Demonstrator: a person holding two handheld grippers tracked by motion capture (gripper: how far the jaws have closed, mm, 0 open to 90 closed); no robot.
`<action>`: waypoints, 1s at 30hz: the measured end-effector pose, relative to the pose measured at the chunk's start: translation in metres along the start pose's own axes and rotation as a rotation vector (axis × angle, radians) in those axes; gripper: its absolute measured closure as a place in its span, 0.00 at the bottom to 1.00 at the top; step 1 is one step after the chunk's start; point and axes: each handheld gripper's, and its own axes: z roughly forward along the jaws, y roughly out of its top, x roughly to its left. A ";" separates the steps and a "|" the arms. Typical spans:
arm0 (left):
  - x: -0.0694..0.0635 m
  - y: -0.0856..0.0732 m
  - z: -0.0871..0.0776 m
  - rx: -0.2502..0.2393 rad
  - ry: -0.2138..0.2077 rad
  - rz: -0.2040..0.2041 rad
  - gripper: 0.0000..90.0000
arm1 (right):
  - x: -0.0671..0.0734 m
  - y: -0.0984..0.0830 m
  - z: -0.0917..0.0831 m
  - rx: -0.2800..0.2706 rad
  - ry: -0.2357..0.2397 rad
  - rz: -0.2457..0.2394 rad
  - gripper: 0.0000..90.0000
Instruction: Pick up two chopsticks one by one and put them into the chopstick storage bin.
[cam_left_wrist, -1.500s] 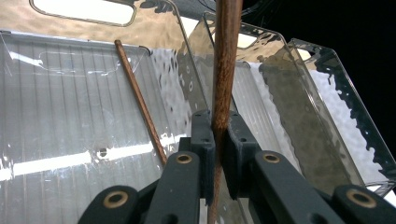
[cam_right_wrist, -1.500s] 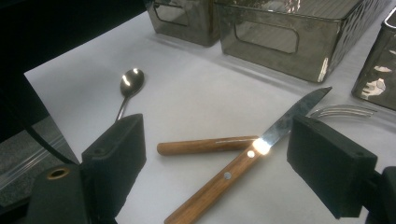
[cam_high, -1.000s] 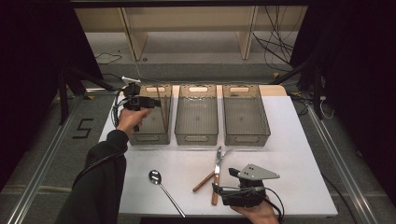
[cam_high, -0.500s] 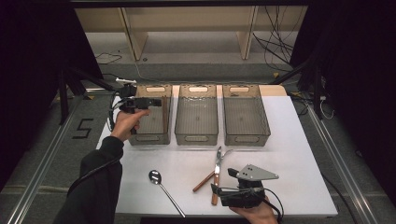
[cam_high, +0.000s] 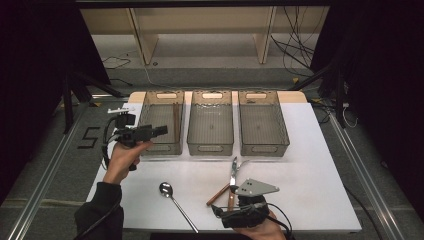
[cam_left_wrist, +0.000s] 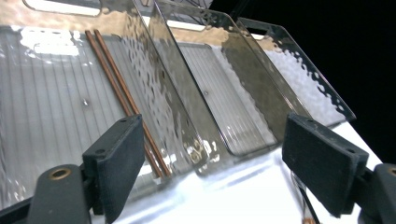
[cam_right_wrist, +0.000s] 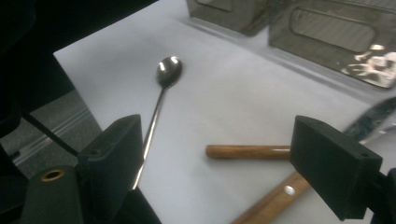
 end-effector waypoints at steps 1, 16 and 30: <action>0.000 -0.005 -0.001 -0.003 -0.007 -0.001 0.23 | 0.003 0.001 0.003 0.011 0.006 -0.009 0.20; -0.007 -0.044 -0.005 0.006 -0.061 0.063 0.19 | 0.033 0.015 0.050 0.124 0.059 -0.080 0.25; -0.006 -0.063 -0.014 -0.022 -0.097 0.116 0.18 | 0.041 0.020 0.076 0.215 0.072 -0.109 0.35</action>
